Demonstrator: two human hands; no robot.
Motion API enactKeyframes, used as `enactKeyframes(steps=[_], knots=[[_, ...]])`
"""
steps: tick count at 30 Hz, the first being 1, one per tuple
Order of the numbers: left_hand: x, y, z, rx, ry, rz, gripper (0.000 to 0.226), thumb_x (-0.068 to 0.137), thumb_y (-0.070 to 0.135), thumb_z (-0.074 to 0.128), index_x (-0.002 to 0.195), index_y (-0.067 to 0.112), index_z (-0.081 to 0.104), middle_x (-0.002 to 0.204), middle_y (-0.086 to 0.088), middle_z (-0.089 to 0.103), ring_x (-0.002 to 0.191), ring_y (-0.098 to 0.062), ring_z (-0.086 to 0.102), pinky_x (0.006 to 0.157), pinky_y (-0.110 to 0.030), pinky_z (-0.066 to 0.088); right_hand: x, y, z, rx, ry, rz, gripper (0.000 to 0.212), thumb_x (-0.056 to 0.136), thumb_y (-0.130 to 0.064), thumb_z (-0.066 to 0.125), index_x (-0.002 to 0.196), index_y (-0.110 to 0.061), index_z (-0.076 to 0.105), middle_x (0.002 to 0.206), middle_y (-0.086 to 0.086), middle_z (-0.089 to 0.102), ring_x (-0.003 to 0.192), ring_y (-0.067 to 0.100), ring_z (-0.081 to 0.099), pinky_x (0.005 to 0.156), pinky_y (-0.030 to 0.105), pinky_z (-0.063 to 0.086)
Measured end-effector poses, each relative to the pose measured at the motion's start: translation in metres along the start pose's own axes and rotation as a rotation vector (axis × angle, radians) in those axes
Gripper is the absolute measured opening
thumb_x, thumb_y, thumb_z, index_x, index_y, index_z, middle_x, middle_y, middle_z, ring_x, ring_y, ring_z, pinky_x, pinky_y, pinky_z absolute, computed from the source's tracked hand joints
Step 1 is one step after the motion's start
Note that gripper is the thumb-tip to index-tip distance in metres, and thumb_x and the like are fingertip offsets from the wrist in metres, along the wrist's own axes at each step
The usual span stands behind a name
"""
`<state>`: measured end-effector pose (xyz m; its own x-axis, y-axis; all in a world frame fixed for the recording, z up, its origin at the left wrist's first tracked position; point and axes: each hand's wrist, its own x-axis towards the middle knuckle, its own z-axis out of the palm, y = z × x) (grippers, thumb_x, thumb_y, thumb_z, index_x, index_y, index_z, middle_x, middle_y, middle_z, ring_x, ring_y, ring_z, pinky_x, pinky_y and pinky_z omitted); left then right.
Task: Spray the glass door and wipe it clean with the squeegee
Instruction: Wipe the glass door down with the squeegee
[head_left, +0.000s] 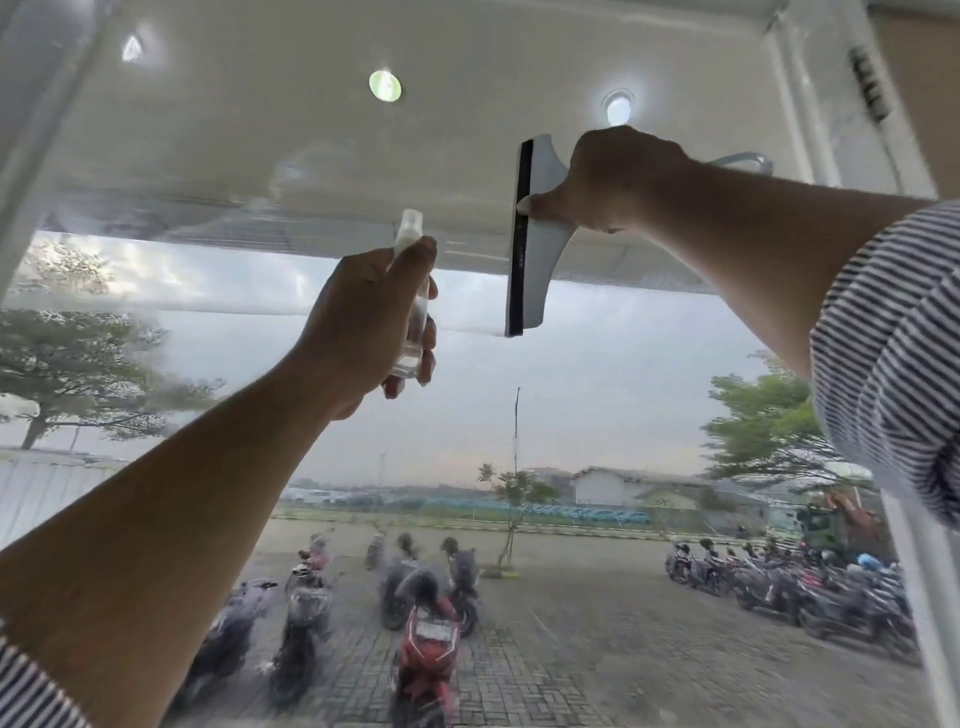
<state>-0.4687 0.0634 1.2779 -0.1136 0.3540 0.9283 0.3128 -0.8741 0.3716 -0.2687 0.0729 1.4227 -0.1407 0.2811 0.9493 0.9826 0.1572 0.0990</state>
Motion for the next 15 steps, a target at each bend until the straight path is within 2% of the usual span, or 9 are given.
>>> enactKeyframes(steps=[9, 15], knots=[[0.0, 0.014, 0.054, -0.01, -0.025, -0.011, 0.036, 0.104, 0.042, 0.047, 0.083, 0.013, 0.052, 0.052, -0.005, 0.058, 0.042, -0.028, 0.056, 0.039, -0.022, 0.035, -0.015, 0.089, -0.003, -0.014, -0.032, 0.112, 0.064, 0.081, -0.074, 0.056, 0.074, -0.011, 0.047, 0.074, 0.007, 0.053, 0.082, 0.032, 0.056, 0.074, 0.037, 0.04], [-0.004, 0.017, 0.091, -0.006, -0.071, -0.019, 0.038, 0.104, 0.043, 0.046, 0.083, 0.011, 0.052, 0.053, -0.007, 0.058, 0.04, -0.028, 0.056, 0.038, -0.023, 0.035, -0.024, 0.132, 0.007, 0.093, -0.072, 0.22, 0.066, 0.081, -0.074, 0.057, 0.074, -0.009, 0.051, 0.07, 0.008, 0.057, 0.08, 0.032, 0.061, 0.074, 0.035, 0.045]])
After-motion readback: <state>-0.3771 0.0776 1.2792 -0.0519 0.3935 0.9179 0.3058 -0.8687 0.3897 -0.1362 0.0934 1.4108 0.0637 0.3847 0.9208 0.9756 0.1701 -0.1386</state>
